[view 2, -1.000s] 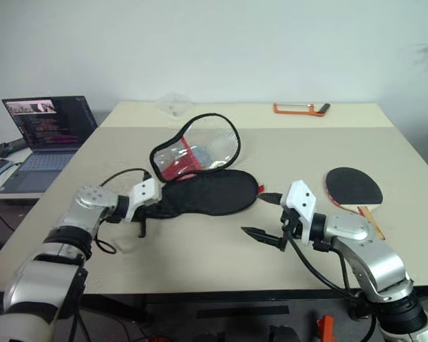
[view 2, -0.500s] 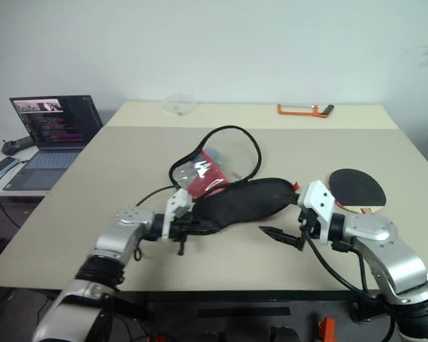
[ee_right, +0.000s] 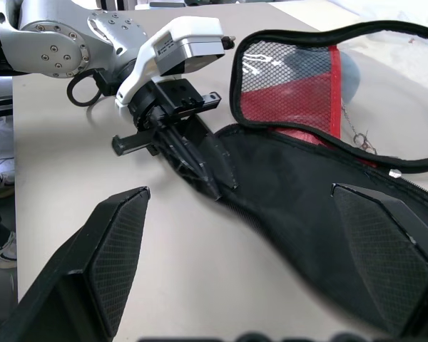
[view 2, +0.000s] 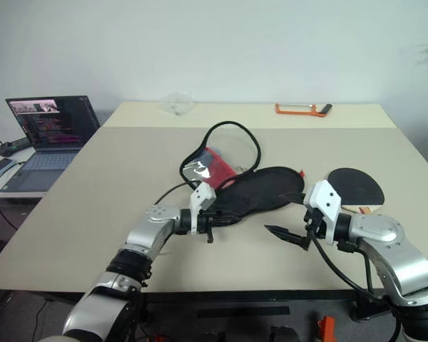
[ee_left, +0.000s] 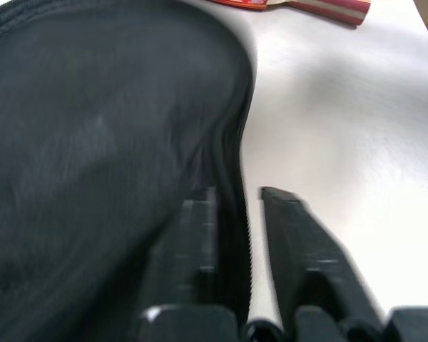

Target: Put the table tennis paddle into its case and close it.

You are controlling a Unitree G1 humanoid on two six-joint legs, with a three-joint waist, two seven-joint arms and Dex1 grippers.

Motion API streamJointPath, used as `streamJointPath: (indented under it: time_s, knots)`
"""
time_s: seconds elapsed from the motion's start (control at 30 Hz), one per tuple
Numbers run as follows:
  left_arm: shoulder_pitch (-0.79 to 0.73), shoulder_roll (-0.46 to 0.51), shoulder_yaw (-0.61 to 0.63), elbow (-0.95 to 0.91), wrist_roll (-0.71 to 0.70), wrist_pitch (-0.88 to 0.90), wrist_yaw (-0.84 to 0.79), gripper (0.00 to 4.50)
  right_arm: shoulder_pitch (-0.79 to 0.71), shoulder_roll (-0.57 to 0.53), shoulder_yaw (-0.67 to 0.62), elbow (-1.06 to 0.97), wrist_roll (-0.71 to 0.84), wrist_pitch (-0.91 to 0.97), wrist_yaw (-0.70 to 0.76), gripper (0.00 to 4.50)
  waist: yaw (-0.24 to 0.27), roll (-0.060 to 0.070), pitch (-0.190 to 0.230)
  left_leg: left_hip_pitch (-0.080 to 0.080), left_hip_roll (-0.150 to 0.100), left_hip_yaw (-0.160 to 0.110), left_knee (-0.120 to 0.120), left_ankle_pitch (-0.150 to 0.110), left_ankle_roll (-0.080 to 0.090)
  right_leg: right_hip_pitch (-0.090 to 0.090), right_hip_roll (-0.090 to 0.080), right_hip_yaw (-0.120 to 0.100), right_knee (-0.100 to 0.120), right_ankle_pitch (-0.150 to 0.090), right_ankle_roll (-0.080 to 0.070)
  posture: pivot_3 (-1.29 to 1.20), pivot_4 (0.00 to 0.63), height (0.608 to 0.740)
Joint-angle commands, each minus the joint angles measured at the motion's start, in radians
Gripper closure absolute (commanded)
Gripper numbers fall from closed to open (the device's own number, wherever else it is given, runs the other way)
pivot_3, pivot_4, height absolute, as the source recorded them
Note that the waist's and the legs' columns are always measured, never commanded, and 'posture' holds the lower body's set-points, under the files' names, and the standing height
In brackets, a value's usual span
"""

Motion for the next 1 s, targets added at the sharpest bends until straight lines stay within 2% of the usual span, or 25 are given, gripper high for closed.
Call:
streamJointPath:
  time_s: [0.03,0.1,0.2,0.27,0.37,0.57,0.73,1.0]
  knots:
    - [-0.011,0.006,0.019,-0.047,-0.024,-0.009,0.009,2.14,-0.003,-0.006,-0.03,-0.025,0.017,0.002,-0.007,0.0,0.0,0.0,0.0,0.0,0.0,0.0,0.0,0.0,0.0,0.0,0.0,0.0,0.0,0.0,0.0,0.0,0.15,0.74]
    - [0.0,0.026,0.031,-0.082,-0.038,0.006,0.005,1.42,-0.01,0.001,-0.035,-0.025,0.047,0.068,-0.033,0.0,0.0,0.0,0.0,0.0,0.0,0.0,0.0,0.0,0.0,0.0,0.0,0.0,0.0,0.0,0.0,0.0,0.15,0.74]
    - [0.034,0.093,0.043,-0.169,-0.077,0.026,-0.061,0.38,-0.025,0.01,-0.049,-0.043,0.06,0.224,-0.145,0.0,-0.003,0.0,0.0,0.0,0.0,0.0,0.0,0.0,0.0,0.0,0.0,0.0,0.0,0.0,0.0,0.0,0.15,0.74]
    - [0.045,0.141,0.055,-0.194,-0.094,0.009,-0.096,0.02,-0.039,0.026,-0.05,-0.056,0.098,0.305,-0.183,0.0,-0.003,0.0,0.0,0.0,0.001,0.0,0.0,0.0,0.0,-0.001,0.0,0.001,0.0,0.0,0.0,0.0,0.15,0.74]
    - [0.036,0.251,0.11,-0.214,-0.156,0.019,-0.194,0.02,-0.07,0.121,-0.019,-0.063,0.125,0.451,-0.306,0.0,-0.007,0.0,0.0,0.0,0.002,0.0,-0.001,0.0,0.0,-0.001,0.0,0.001,0.0,0.0,-0.001,0.0,0.15,0.74]
    - [0.013,0.361,0.122,-0.199,-0.159,-0.025,-0.259,0.02,-0.098,0.269,0.01,-0.076,0.177,0.65,-0.429,0.0,-0.001,0.0,0.0,0.0,0.0,-0.001,-0.001,0.0,0.0,-0.001,0.0,0.0,-0.001,0.0,-0.001,0.0,0.15,0.74]
    - [-0.011,0.378,0.135,-0.182,-0.153,-0.032,-0.236,0.02,-0.141,0.368,0.029,-0.015,0.182,0.747,-0.504,0.0,0.0,0.0,0.0,0.0,0.0,-0.001,-0.001,0.0,0.0,-0.001,0.0,0.0,-0.001,0.0,-0.001,0.0,0.15,0.74]
    - [-0.007,0.365,0.125,-0.18,-0.148,-0.035,-0.208,0.02,-0.222,0.47,0.108,0.227,0.063,0.642,-0.553,0.0,-0.008,0.0,0.0,0.0,0.0,0.0,-0.001,0.0,0.0,-0.002,0.0,0.001,0.001,0.0,-0.001,0.0,0.15,0.74]
